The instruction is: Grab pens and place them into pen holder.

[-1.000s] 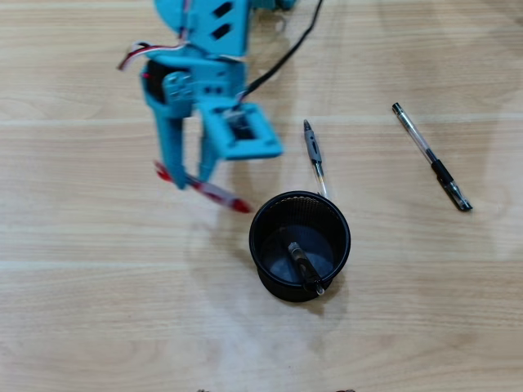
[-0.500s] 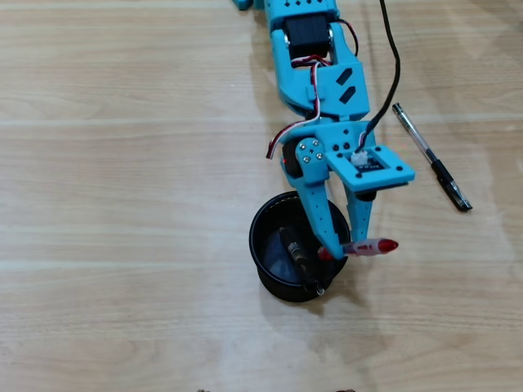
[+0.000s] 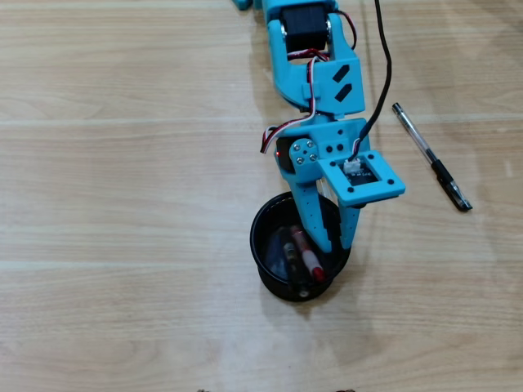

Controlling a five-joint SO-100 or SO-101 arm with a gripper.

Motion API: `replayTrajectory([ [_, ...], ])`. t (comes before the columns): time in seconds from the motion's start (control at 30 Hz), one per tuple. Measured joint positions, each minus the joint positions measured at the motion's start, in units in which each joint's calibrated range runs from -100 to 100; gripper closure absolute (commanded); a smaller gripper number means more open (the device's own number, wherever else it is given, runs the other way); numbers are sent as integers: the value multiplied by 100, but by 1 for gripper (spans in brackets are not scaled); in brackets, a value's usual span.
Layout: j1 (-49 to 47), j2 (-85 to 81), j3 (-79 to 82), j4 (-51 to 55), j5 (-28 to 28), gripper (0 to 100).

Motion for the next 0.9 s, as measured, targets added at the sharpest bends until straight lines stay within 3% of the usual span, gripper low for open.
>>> replayTrajectory([
  [0.17, 144, 0, -62, 17, 162, 92],
  [0.3, 245, -440, -398, 732, 876, 89],
  [0.47, 557, -1837, -1071, 3988, 2024, 93],
  [0.57, 726, -2133, -1071, 6408, 2175, 98],
  [0.63, 574, -2268, -885, 7304, 2254, 98],
  [0.9, -836, -2404, -691, 7158, 2879, 98],
])
